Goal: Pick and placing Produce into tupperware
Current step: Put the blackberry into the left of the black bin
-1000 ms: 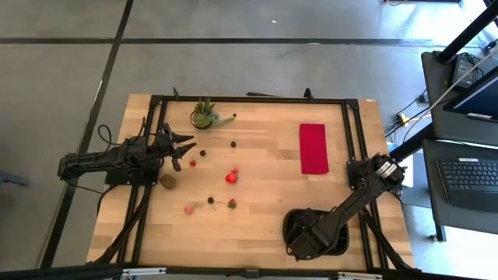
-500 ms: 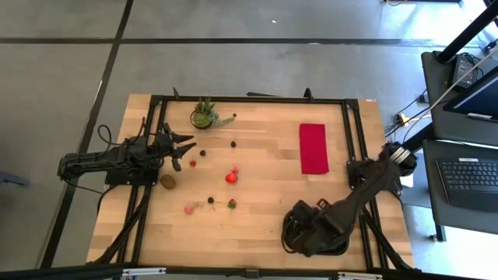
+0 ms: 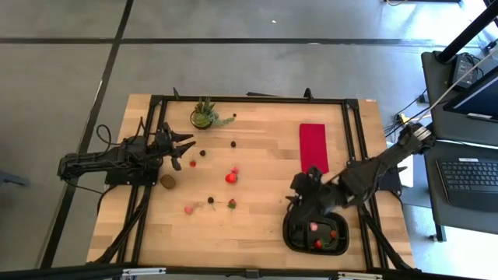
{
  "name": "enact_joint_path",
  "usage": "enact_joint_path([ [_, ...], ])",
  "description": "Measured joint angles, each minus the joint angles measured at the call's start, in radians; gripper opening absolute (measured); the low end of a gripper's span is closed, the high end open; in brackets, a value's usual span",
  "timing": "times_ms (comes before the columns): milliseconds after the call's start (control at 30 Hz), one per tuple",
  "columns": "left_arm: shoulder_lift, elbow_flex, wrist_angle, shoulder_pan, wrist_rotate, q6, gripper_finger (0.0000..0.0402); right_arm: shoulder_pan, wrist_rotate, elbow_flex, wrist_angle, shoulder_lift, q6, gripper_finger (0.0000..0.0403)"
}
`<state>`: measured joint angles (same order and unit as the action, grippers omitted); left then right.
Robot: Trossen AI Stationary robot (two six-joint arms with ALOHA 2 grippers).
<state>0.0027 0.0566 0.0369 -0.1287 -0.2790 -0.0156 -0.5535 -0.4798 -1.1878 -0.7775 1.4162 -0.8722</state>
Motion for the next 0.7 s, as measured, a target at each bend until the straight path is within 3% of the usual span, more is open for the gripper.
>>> enact_joint_path([
  [433,0.000,0.000,-0.005,0.000,-0.023,0.040,0.0124,0.277,0.152,0.613,0.764,-0.419,0.529,0.0184],
  [567,0.000,0.000,-0.005,0.000,-0.054,0.046,0.0124,0.376,0.279,0.740,0.932,-0.508,0.666,0.0184],
  [700,0.000,0.000,-0.008,0.000,-0.054,0.046,0.0124,0.461,0.446,0.869,1.108,-0.568,0.691,0.0184],
])
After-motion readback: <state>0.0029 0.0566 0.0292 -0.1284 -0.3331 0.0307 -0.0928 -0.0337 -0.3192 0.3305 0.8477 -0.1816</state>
